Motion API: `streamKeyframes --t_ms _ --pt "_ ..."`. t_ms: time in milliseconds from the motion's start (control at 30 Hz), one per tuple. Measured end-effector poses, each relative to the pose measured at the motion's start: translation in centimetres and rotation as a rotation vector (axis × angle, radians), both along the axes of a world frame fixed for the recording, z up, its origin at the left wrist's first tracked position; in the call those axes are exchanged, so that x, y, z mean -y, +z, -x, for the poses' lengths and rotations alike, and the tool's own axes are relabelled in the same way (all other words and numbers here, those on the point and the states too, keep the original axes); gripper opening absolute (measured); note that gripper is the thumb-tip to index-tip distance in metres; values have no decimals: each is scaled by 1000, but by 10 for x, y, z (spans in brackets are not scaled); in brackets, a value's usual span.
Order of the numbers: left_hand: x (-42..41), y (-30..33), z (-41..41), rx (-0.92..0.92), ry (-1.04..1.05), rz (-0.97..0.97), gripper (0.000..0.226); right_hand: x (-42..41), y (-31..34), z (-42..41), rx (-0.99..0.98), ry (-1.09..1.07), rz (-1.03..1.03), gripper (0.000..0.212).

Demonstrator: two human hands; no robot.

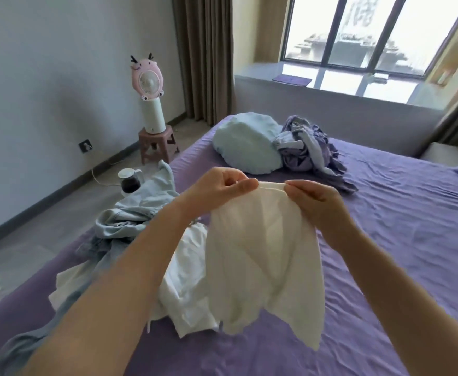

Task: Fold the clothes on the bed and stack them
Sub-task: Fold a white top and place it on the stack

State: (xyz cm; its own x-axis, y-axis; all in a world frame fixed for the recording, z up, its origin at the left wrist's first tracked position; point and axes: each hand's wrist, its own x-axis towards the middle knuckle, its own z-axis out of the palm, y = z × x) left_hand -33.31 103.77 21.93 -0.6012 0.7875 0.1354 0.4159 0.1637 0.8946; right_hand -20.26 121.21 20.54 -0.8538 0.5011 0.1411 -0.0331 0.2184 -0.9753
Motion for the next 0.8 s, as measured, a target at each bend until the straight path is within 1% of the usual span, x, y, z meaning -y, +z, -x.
streamKeyframes --t_ms 33,67,133,167,200,267,333,400,433,533,567,633,733,800 --pt "-8 14 -10 -28 -57 60 46 -6 15 -15 -12 -2 -7 10" --pt "-15 26 -20 -53 -103 130 42 -12 29 -30 -24 -5 -16 10" --pt "-29 44 -41 -91 -170 255 29 -24 54 -63 -45 -28 -27 11" --pt "-34 51 -51 -93 -198 277 23 -32 64 -79 -56 -56 -27 12" --pt "-39 56 -63 -77 -224 261 19 -40 73 -95 -70 -88 -16 13" --pt "-47 62 -88 4 -246 155 12 -59 87 -129 -94 -137 7 13" --pt "-56 66 -115 93 -235 43 6 -79 95 -161 -99 -145 7 13" --pt "-67 71 -142 140 -197 -8 5 -93 98 -188 -75 -144 -6 14" --pt "-75 74 -156 132 -173 -9 7 -99 98 -201 -62 -168 -27 15" --pt "-99 88 -195 30 -57 -10 13 -113 91 -232 -64 -305 -114 13" --pt "-107 92 -207 52 -30 -41 14 -114 88 -240 -65 -340 -139 13" --pt "-122 101 -229 190 -5 -115 14 -111 85 -254 -74 -376 -188 12" --pt "-133 111 -253 345 62 -153 12 -91 85 -272 -166 -359 -227 11" --pt "-134 115 -261 437 122 -193 12 -68 84 -283 -225 -226 -198 26"
